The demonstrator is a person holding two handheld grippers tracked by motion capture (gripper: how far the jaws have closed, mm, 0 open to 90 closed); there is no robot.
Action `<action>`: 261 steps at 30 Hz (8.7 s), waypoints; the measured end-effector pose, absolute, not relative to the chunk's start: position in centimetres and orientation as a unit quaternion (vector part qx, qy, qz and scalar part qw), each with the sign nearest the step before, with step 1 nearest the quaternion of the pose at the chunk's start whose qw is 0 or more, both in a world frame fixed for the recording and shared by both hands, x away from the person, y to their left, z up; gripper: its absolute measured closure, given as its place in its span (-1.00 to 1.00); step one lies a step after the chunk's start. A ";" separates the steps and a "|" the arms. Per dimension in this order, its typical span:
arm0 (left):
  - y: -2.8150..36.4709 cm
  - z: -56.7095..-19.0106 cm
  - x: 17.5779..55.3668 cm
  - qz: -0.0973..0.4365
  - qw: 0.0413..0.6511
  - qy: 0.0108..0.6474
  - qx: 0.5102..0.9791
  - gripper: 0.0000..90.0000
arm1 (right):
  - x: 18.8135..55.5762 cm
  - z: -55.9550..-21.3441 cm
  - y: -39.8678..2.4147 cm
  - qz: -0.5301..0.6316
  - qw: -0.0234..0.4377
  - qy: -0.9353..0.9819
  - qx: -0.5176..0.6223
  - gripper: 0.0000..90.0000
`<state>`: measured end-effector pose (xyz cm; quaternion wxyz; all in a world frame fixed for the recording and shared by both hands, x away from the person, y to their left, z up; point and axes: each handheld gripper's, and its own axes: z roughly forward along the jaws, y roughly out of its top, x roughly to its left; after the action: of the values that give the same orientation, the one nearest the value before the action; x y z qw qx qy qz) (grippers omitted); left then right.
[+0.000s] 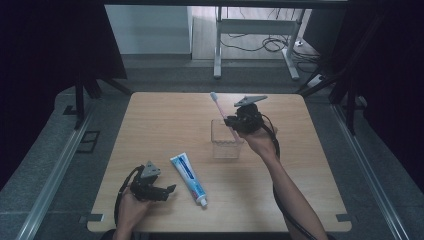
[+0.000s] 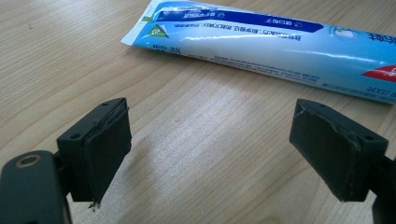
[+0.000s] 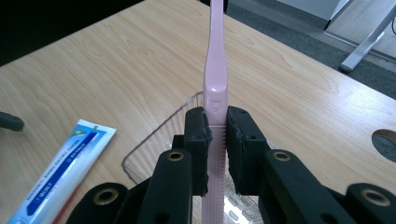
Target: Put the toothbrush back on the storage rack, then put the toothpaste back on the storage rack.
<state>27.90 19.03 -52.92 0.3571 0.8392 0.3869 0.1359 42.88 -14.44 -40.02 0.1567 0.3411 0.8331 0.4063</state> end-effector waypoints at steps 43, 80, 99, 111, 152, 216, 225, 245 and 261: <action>18.9 -53.0 27.9 0.133 0.353 0.383 0.843 -0.71 | 44.8 -45.0 -13.3 0.323 0.129 0.870 0.349 0.76; 18.9 -53.0 27.9 0.132 0.353 0.382 0.844 -0.71 | 44.2 -44.5 -13.0 0.300 0.112 0.887 0.332 0.46; 19.2 -53.0 28.0 0.121 0.375 0.394 0.830 -0.71 | 42.2 -43.0 -13.0 0.332 0.131 0.885 0.297 -0.20; 19.6 -52.9 28.1 0.112 0.406 0.400 0.814 -0.72 | 41.2 -42.6 -13.4 0.339 0.140 0.885 0.285 -0.78; 18.8 -52.8 27.9 0.115 0.382 0.392 0.829 -0.72 | 36.8 -42.5 -19.4 0.351 0.154 0.874 0.299 -1.00; 17.5 -52.8 27.7 0.115 0.357 0.378 0.847 -0.71 | 28.2 -48.7 -29.3 0.380 0.176 0.826 0.376 -1.00; 17.4 -52.8 27.7 0.117 0.355 0.384 0.844 -0.71 | 27.8 -50.6 -29.6 0.367 0.172 0.828 0.387 -1.00; 17.0 -52.2 27.7 0.116 0.342 0.391 0.847 -0.58 | 27.3 -52.8 -30.1 0.344 0.173 0.837 0.389 -1.00; 16.2 -51.5 28.0 0.095 0.350 0.382 0.850 0.28 | 27.5 -53.1 -30.6 0.335 0.185 0.837 0.391 -1.00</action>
<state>28.03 16.22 -51.46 0.3504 0.8500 0.3817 0.0950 27.49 -30.63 -53.08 0.1851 0.3908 0.8372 0.3347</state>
